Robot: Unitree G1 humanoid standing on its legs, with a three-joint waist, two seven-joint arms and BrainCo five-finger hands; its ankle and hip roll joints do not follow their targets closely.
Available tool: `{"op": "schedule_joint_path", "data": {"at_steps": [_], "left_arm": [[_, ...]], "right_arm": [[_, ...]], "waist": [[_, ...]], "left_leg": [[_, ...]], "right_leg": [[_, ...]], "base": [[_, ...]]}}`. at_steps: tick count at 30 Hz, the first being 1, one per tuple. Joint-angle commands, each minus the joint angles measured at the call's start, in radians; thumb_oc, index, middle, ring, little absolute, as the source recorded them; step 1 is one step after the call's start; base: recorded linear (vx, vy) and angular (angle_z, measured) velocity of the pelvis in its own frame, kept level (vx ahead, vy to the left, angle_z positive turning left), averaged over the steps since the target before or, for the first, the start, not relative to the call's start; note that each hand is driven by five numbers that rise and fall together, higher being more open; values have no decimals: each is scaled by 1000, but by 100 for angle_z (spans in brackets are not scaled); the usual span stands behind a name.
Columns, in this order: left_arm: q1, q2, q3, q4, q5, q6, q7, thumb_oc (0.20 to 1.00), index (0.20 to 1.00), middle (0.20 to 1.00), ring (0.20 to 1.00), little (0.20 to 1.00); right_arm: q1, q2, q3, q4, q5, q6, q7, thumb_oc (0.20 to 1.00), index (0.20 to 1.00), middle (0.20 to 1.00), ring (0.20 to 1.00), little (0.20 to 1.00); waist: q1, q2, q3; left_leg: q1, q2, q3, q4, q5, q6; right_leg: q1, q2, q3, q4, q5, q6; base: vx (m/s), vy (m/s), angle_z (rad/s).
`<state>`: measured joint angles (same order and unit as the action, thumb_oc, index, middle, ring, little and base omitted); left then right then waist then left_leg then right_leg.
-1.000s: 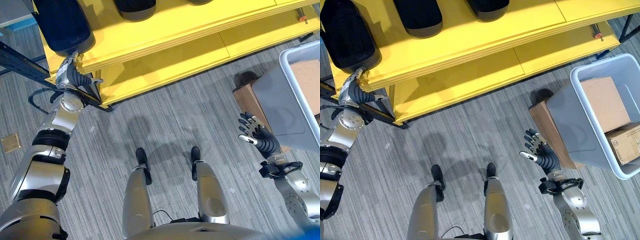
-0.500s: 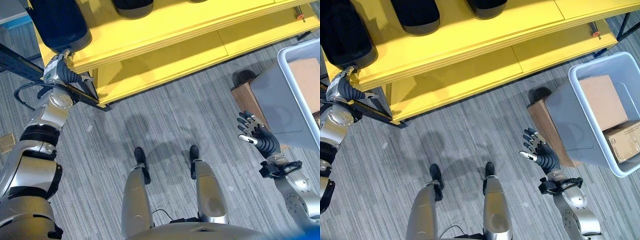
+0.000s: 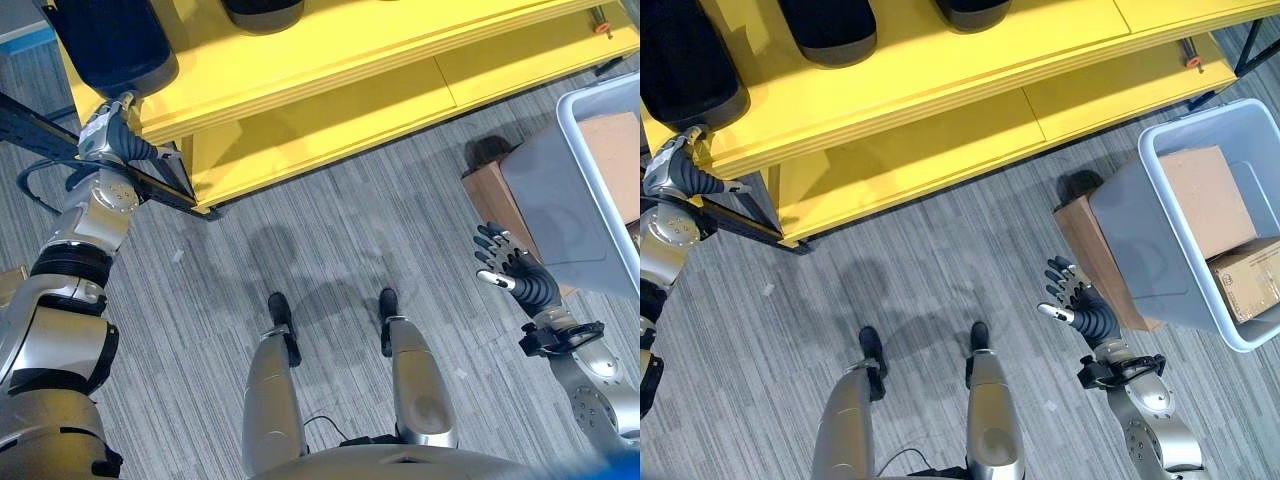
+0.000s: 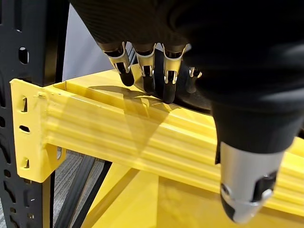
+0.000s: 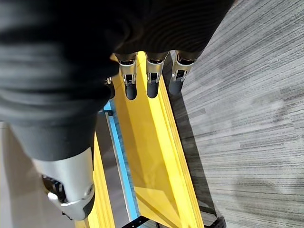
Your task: Move parts from the plastic box to the shelf.
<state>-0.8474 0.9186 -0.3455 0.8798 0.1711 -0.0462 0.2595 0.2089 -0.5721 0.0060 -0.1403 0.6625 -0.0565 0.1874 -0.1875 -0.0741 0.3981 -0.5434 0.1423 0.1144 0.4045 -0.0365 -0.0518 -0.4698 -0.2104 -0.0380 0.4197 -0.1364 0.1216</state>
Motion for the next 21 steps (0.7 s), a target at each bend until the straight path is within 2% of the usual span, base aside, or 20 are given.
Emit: {"op": "schedule_joint_path", "data": {"at_steps": [1, 21], "left_arm": [[-65, 96, 3, 50, 28, -2, 6, 1000, 1000, 1000, 1000, 1000], [-138, 156, -55, 95, 32, -4, -17, 1000, 1000, 1000, 1000, 1000]], "right_arm": [[40, -50, -62, -62, 33, -28, 5, 1000, 1000, 1000, 1000, 1000], [42, -64, -68, -75, 40, -19, 26, 1000, 1000, 1000, 1000, 1000]], "waist": [[-11, -8, -58], [-13, -4, -60]], "left_leg": [[-5, 24, -67, 74, -38, -32], [-23, 14, -58, 98, -55, -22]], "right_leg": [[34, -36, 39, -31, 57, 40], [22, -42, 47, -35, 64, 47]], "base": [[21, 17, -4], [3, 3, -1]]}}
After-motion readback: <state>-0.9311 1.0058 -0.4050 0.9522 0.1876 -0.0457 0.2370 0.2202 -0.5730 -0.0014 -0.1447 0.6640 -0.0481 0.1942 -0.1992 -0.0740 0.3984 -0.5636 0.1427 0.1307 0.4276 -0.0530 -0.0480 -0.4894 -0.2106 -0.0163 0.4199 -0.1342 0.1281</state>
